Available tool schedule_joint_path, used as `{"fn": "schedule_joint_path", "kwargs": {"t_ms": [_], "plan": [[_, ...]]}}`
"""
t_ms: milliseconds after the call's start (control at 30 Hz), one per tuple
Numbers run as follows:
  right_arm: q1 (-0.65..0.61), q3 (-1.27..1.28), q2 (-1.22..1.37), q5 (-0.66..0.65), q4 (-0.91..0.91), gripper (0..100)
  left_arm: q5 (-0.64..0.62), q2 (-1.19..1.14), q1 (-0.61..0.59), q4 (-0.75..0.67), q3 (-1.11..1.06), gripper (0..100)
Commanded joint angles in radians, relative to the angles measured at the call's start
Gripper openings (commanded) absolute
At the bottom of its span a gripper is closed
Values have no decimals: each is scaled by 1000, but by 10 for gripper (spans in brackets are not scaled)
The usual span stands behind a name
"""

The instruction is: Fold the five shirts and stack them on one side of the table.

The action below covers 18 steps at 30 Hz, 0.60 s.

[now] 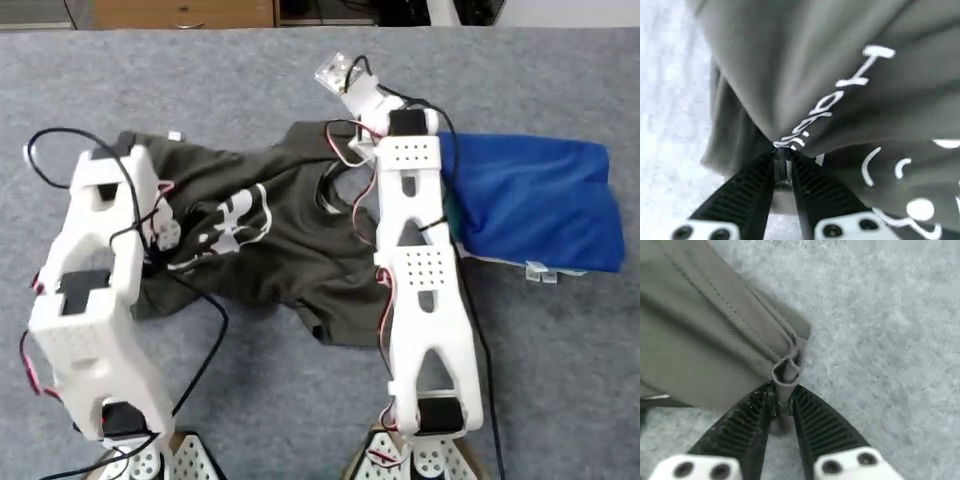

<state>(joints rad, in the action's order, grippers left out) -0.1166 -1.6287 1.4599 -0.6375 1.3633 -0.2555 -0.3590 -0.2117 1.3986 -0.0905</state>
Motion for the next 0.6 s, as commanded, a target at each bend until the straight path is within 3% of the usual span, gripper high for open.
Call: {"fn": "schedule_joint_path", "kwargs": {"t_ms": [0, 100, 233, 367, 433, 567], "plan": [[-5, -39, -7, -11, -15, 2, 8, 170, -38, -8, -21, 20], [-5, -39, -7, -11, -15, 2, 8, 222, -63, -5, -9, 21], [-5, -39, -7, -11, -15, 2, 11, 225, -63, 110, 97, 28], [-5, -39, -7, -11, -15, 2, 6, 223, -58, 186, 227, 110], [-5, -39, -7, -11, -15, 2, -26, 222, -86, 155, 321, 126], [-5, -39, -7, -11, -15, 2, -69, 142, -109, -69, 468, 131]]}}
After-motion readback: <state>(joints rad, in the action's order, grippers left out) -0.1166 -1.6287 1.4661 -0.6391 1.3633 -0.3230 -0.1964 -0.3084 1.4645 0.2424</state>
